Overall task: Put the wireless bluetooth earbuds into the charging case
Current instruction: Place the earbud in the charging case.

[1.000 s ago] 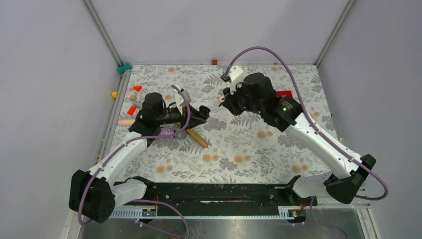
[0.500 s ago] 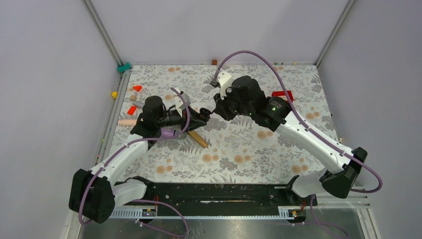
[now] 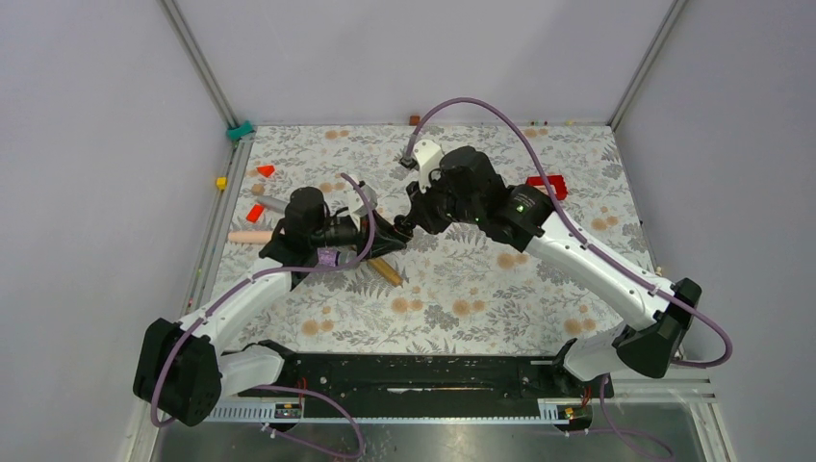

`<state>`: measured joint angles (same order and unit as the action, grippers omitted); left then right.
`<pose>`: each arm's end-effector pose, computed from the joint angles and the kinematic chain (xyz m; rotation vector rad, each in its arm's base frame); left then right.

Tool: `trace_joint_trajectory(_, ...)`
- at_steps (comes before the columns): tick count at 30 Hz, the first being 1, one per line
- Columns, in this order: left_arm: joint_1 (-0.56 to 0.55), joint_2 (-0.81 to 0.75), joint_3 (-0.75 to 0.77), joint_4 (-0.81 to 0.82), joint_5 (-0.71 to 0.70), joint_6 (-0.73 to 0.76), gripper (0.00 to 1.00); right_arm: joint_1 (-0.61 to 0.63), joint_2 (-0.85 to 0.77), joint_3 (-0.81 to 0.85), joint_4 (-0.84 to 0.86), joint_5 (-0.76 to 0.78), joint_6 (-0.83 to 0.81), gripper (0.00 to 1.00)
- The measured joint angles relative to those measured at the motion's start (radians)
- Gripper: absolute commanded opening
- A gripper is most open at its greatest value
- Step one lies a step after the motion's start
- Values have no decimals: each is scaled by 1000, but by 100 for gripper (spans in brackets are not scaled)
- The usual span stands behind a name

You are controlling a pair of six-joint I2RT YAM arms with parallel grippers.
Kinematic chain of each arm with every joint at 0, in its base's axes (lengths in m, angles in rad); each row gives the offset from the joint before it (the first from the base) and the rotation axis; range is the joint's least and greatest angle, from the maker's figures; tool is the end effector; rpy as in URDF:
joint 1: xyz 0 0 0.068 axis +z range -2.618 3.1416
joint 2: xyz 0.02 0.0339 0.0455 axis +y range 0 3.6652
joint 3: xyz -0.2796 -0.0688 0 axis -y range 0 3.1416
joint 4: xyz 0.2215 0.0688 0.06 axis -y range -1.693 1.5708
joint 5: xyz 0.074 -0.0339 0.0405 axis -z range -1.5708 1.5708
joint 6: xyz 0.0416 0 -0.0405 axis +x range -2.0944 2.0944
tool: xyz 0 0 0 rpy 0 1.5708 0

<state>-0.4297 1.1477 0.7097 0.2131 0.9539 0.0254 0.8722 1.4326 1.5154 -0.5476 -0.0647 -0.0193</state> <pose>0.1921 -0.1253 0.3070 1.0670 1.5001 -1.1341 0.1912 0.2319 0.4168 -0.9376 1.8655 0.5944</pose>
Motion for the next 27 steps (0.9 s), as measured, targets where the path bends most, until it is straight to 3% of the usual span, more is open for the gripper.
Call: trace_joint_trajectory(27,-17,0,0,0,-14,-1,0,50,26,0,0,54,-12,18)
